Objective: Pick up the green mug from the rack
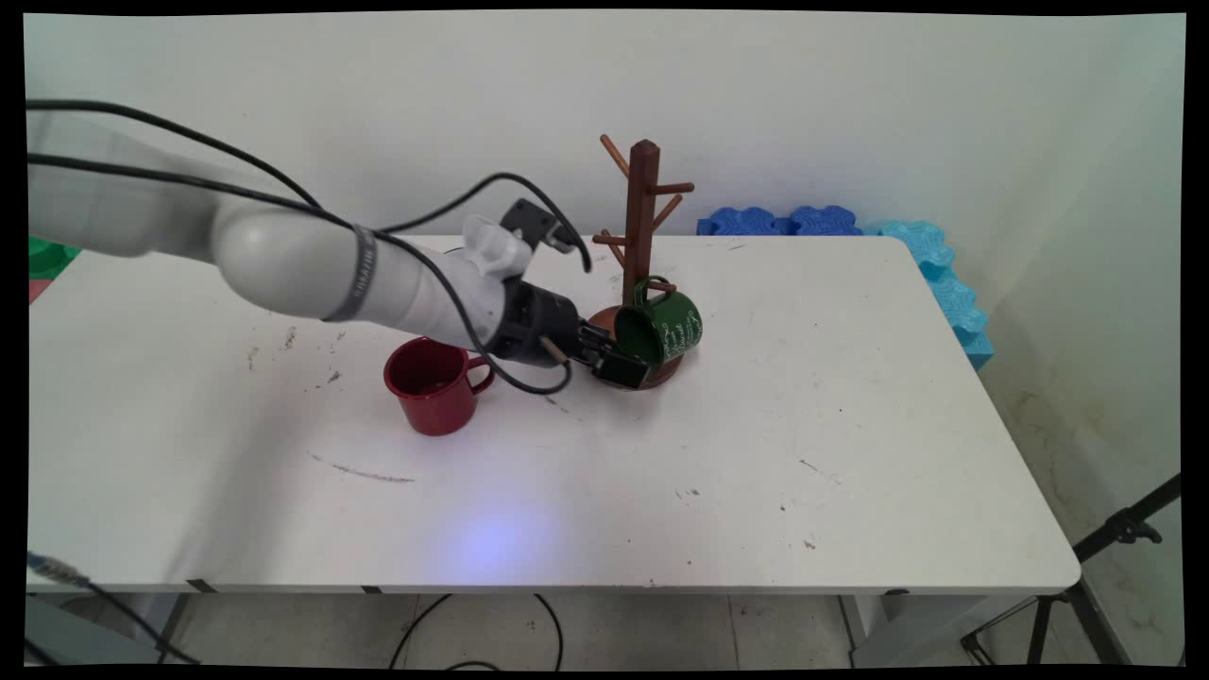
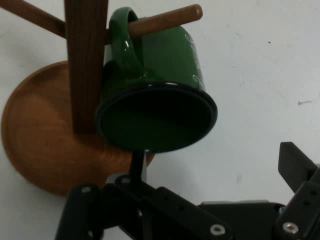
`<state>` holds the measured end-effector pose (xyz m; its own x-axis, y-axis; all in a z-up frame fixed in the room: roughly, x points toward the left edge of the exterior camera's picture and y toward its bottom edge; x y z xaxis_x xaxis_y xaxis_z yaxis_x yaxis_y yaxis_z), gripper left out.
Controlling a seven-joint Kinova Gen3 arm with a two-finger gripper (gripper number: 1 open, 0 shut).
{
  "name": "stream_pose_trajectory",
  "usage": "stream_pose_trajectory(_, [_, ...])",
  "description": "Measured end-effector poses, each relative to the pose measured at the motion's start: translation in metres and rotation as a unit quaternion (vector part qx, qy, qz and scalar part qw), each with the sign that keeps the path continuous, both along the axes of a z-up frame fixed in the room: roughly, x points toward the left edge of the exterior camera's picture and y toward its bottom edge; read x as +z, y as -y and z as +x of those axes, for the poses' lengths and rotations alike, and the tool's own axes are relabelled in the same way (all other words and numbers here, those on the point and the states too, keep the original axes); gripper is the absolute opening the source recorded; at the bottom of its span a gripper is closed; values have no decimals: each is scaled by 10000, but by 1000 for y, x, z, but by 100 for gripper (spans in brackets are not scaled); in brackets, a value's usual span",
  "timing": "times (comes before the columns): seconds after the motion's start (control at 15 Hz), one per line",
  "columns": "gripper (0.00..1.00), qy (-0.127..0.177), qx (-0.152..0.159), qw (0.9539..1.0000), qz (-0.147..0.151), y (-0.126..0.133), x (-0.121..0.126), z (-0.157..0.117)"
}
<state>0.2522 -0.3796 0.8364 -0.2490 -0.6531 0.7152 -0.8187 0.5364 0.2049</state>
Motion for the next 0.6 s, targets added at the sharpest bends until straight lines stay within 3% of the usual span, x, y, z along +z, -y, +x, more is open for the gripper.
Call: stream_pose_trajectory(0.6, [100, -159, 267, 9990, -317, 11, -33, -25])
